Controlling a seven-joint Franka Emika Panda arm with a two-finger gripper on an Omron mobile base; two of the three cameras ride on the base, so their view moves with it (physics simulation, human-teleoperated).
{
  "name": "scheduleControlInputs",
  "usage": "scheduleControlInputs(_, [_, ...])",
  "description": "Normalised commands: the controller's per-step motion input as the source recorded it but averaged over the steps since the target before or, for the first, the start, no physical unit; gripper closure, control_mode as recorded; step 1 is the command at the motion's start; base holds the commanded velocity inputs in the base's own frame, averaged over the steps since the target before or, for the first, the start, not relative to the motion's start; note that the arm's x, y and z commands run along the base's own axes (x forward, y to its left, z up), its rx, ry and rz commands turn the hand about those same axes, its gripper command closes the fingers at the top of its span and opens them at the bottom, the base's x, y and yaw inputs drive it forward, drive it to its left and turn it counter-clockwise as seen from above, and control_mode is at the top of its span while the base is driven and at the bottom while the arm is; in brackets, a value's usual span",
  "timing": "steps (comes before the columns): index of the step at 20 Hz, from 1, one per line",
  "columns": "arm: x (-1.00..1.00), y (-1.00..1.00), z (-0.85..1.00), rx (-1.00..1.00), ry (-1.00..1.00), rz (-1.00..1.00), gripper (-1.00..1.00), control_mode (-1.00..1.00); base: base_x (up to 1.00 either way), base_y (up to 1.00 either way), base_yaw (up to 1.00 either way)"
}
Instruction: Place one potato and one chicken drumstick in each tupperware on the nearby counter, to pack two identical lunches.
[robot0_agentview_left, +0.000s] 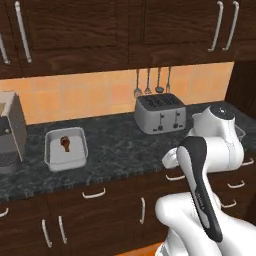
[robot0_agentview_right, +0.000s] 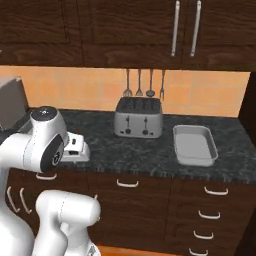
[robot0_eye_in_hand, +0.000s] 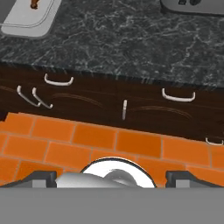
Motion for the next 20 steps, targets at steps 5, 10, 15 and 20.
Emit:
scheduleControlInputs(5, [0.00,0.00,0.00,0.00,0.00,0.00,-1.00,1.00,-0.39,-1.00,0.13])
scheduleControlInputs(10, [0.00,0.00,0.00,0.00,0.00,0.00,-1.00,1.00,-0.27,-1.00,0.04])
scheduleControlInputs(15, [0.00,0.00,0.00,0.00,0.00,0.00,-1.00,1.00,-0.09,-1.00,0.00])
scheduleControlInputs(20, [0.00,0.00,0.00,0.00,0.00,0.00,-1.00,1.00,-0.01,-1.00,0.00])
